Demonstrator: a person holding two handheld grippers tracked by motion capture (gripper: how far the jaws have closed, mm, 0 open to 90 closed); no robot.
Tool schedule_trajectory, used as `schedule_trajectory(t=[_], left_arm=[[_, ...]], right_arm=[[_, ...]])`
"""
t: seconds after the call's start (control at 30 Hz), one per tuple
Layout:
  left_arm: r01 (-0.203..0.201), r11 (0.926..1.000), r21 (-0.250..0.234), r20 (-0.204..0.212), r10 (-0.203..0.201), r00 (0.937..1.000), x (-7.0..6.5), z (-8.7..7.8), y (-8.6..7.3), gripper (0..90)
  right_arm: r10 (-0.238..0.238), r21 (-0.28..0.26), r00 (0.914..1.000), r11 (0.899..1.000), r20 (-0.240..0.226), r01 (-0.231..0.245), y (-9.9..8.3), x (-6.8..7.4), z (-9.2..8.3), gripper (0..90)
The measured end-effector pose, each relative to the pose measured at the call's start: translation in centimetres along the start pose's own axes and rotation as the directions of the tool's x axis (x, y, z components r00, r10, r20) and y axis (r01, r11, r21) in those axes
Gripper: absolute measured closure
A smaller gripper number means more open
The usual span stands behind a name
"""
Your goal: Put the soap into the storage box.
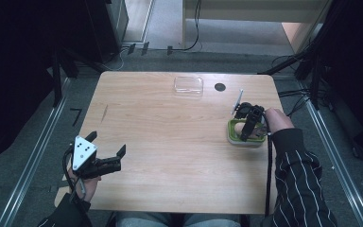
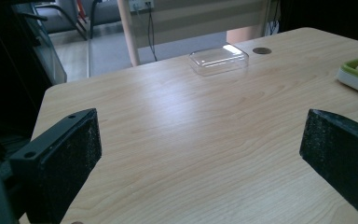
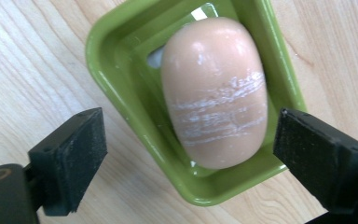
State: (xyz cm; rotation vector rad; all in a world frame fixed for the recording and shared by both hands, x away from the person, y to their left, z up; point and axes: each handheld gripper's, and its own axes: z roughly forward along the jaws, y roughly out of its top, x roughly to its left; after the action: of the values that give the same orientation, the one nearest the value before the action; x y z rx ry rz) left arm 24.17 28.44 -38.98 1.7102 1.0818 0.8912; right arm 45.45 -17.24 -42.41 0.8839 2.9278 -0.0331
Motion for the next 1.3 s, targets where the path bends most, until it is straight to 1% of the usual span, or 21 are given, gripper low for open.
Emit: schedule_trajectory(t=[0.2,0.23,0.3,0.33,0.37,0.4,0.43,0.47,0.53,0.6,0.7,0.73,0.8,0.87,1.0,1.03,1.07,1.13,1.2,1.27,1.3], left_arm=[[-0.007,1.0,-0.003,0.014,0.007,0.9999,-0.3,0.4,0.2,0.0],[-0.007,1.0,-0.003,0.017,0.007,0.9998,-0.3,0.5,0.2,0.0],[-0.007,1.0,-0.006,0.02,0.007,0.9998,-0.4,0.6,0.2,0.0],[-0.007,1.0,-0.006,0.021,0.007,0.9998,-0.4,0.7,0.3,0.0],[-0.011,0.9999,-0.004,0.024,0.011,0.9997,-0.4,0.7,0.3,0.0],[-0.012,0.9999,-0.005,0.029,0.012,0.9995,-0.5,0.8,0.3,0.0],[-0.012,0.9999,-0.005,0.03,0.012,0.9995,-0.5,0.9,0.4,0.0],[-0.015,0.9999,-0.004,0.032,0.015,0.9994,-0.6,0.9,0.4,0.0],[-0.013,0.9999,-0.005,0.037,0.014,0.9992,-0.7,1.1,0.5,0.0],[-0.014,0.9999,-0.006,0.04,0.014,0.9991,-0.7,1.2,0.5,0.0],[-0.015,0.9998,-0.008,0.043,0.016,0.9989,-0.9,1.3,0.6,0.0],[-0.017,0.9998,-0.008,0.047,0.017,0.9988,-0.9,1.4,0.6,0.0],[-0.018,0.9998,-0.009,0.049,0.019,0.9986,-0.9,1.4,0.6,0.0],[-0.021,0.9998,-0.008,0.054,0.021,0.9983,-1.0,1.5,0.7,0.0],[-0.021,0.9997,-0.009,0.06,0.022,0.998,-1.1,1.7,0.8,0.0],[-0.023,0.9997,-0.008,0.063,0.023,0.9978,-1.1,1.7,0.8,0.0],[-0.023,0.9997,-0.008,0.064,0.024,0.9976,-1.2,1.8,0.8,0.0],[-0.025,0.9997,-0.007,0.07,0.025,0.9972,-1.2,1.9,0.9,0.0],[-0.023,0.9997,-0.009,0.072,0.024,0.9971,-1.3,2.0,0.9,0.0],[-0.028,0.9996,-0.008,0.076,0.028,0.9967,-1.4,2.1,0.9,0.0],[-0.029,0.9996,-0.009,0.078,0.029,0.9966,-1.4,2.2,1.0,0.0]], right_arm=[[0.04,-0.013,0.9989,0.999,-0.024,-0.04,-0.4,1.0,-0.2,6.0],[0.037,-0.009,0.9991,0.999,-0.023,-0.037,-0.4,1.4,-0.2,4.6],[0.038,-0.005,0.999,0.999,-0.023,-0.038,-0.4,1.6,-0.3,4.5],[0.035,-0.004,0.9991,0.999,-0.022,-0.035,-0.4,2.1,-0.3,4.2],[0.035,-0.004,0.9991,0.999,-0.022,-0.035,-0.4,2.1,-0.3,4.2],[0.033,-0.008,0.9993,0.999,-0.018,-0.033,-0.5,2.5,-0.4,3.5],[0.033,-0.008,0.9993,0.999,-0.018,-0.033,-0.5,2.5,-0.4,3.5],[0.036,-0.008,0.9992,0.999,-0.014,-0.036,-0.5,3.0,-0.6,3.3],[0.037,-0.009,0.9992,0.999,-0.014,-0.037,-0.6,3.1,-0.6,3.2],[0.041,-0.017,0.9991,0.999,-0.013,-0.041,-0.7,3.8,-0.8,2.9],[0.034,-0.021,0.9994,0.999,-0.008,-0.035,-0.8,4.5,-0.9,2.9],[0.034,-0.021,0.9994,0.999,-0.008,-0.035,-0.8,4.5,-0.9,2.9],[0.037,-0.032,0.9992,0.999,-0.012,-0.037,-0.9,5.5,-1.1,2.9],[0.033,-0.029,0.9994,0.999,-0.008,-0.033,-1.0,5.6,-1.2,2.9],[0.026,-0.035,0.9996,0.999,-0.011,-0.026,-1.1,7.1,-1.3,2.9],[0.031,-0.036,0.9994,0.999,-0.013,-0.032,-1.2,7.4,-1.3,2.9],[0.019,-0.034,0.9997,0.999,-0.018,-0.02,-1.3,8.0,-1.1,2.9],[0.016,-0.026,0.9997,1.0,-0.018,-0.016,-1.4,8.3,-1.1,2.9],[0.007,-0.036,0.9996,0.999,-0.027,-0.007,-1.7,9.2,-0.9,2.9],[0.007,-0.035,0.9996,0.999,-0.026,-0.008,-1.8,9.5,-0.8,2.9],[-0.007,-0.033,0.9996,0.999,-0.026,0.007,-2.0,10.1,-0.6,2.9]])
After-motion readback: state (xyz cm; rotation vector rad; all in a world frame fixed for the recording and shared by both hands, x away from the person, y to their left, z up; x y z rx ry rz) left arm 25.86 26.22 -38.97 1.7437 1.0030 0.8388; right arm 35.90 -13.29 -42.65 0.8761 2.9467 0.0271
